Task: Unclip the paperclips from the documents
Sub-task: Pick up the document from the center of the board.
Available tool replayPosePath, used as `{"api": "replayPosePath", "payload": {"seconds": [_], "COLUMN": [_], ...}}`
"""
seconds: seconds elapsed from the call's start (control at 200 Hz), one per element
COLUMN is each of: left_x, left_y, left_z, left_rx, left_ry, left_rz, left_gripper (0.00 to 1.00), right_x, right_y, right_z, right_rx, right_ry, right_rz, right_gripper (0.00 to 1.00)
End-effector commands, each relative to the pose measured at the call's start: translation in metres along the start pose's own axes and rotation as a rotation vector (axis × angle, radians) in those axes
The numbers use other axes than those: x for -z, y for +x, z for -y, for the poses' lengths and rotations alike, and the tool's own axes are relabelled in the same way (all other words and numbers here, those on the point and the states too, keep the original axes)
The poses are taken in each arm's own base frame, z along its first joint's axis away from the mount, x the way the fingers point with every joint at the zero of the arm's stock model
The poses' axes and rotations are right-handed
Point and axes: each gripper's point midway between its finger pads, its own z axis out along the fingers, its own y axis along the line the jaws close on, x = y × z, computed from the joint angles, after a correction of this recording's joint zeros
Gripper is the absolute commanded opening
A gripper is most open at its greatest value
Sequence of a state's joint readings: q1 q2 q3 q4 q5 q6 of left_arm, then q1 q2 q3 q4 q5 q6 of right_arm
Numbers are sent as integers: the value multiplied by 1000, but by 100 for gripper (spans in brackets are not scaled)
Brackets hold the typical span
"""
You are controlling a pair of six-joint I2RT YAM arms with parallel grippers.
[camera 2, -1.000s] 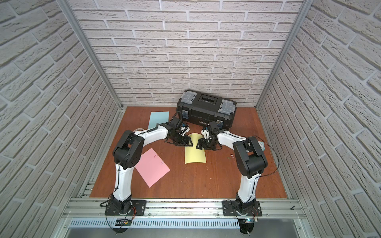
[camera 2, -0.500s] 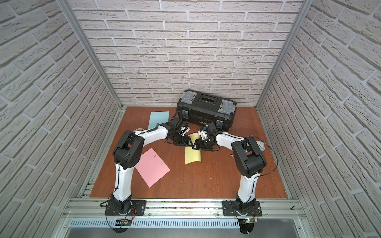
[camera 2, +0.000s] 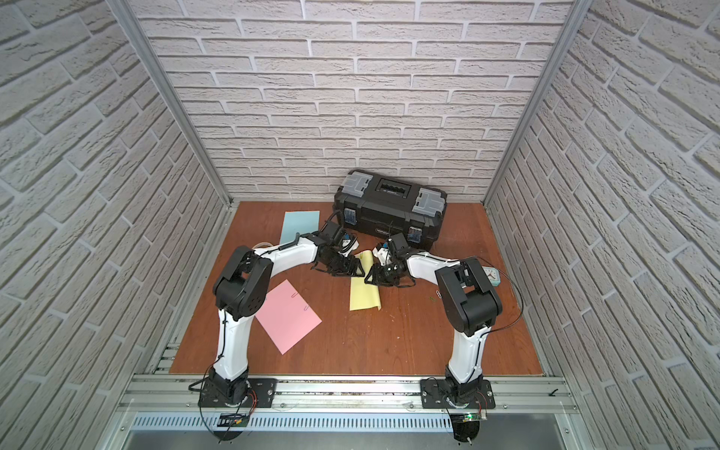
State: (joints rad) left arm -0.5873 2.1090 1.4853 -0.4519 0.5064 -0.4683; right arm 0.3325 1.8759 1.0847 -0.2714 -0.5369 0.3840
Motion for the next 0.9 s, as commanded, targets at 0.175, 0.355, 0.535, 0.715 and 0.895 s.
{"api": "replayPosePath", "payload": {"seconds": [0.175,0.355,0.535,0.715,0.895], "left_x": [20,59,86,102,112], "left_y": [3,-16,-30,-40,-46], "left_z": [-15,-16,-18,-5,14], "left_rx": [58,57,68,34,-12], "left_ry": [11,89,203,325,438], "left_rz": [70,249,410,518,559], "left_gripper": [66,67,70,73,74], "right_x": [12,31,57,74,78], "right_y": [-7,-13,-17,-15,-13], "right_z": [-14,-30,-53,-72,-80], "right_rx": [54,84,129,150,148], "right_ry": [-47,-112,-177,-254,-304], "right_rz": [62,115,165,189,193], "right_gripper": [25,23,23,22,22]}}
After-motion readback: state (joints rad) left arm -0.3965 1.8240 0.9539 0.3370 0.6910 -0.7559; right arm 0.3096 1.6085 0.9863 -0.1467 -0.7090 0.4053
